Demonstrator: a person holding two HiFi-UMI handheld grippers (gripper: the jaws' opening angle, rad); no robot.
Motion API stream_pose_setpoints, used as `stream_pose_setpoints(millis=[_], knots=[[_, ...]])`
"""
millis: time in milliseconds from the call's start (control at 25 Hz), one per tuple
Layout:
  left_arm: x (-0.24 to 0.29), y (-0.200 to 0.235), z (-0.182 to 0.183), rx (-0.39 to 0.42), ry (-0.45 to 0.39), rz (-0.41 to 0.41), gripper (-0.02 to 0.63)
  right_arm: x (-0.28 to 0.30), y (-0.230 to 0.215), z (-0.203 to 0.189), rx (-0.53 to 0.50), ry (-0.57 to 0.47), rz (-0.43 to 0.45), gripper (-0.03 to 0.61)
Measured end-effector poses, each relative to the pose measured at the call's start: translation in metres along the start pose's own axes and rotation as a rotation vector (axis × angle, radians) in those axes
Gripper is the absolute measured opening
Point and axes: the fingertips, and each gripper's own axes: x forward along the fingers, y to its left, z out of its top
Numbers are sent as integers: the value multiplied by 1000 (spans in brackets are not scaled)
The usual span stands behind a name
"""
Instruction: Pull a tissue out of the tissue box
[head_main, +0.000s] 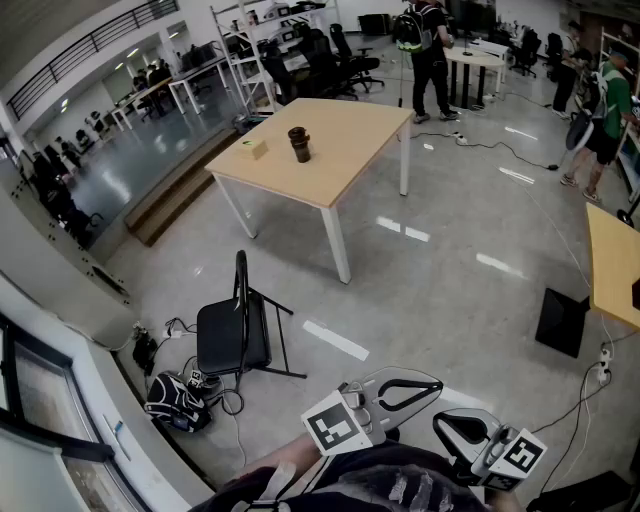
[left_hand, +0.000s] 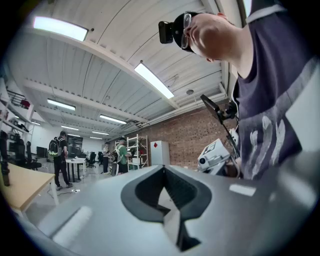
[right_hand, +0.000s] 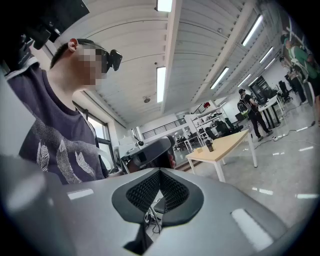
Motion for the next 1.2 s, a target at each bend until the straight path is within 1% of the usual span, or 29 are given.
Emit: stream_pose_setpoints(millis=[80, 160, 200, 240, 360, 480, 680, 800, 880, 1080, 1200], knots=[[-4, 30, -6, -83, -46, 68, 2, 19, -22, -1, 6, -11, 24, -2], [-7, 51, -14, -100, -36, 115, 3, 31, -37, 2, -6, -8, 47, -2], [-7, 55, -16, -100, -21, 120, 2, 31, -40, 5, -13, -3, 48, -2], [-3, 54, -17, -105, -11, 108, 2, 29, -39, 10, -11, 0, 34, -2], [17, 42, -14, -125, -20, 25, 2, 12, -35, 22, 1, -3, -53, -2], [31, 36, -12, -118, -25, -2, 2, 0, -40, 24, 10, -19, -89, -2], [47, 38, -10, -115, -39, 2, 2, -7, -56, 25, 6, -26, -83, -2], [55, 40, -16, -122, -12, 26, 2, -11, -65, 27, 3, -24, -54, -2], [65, 43, -15, -111, -1, 27, 2, -16, -72, 33, -2, -30, -47, -2], [111, 47, -10, -92, 20, -5, 2, -44, -104, 51, 0, -69, -70, -1], [144, 46, -9, -65, 42, -33, 2, -66, -125, 61, 6, -91, -89, -1]])
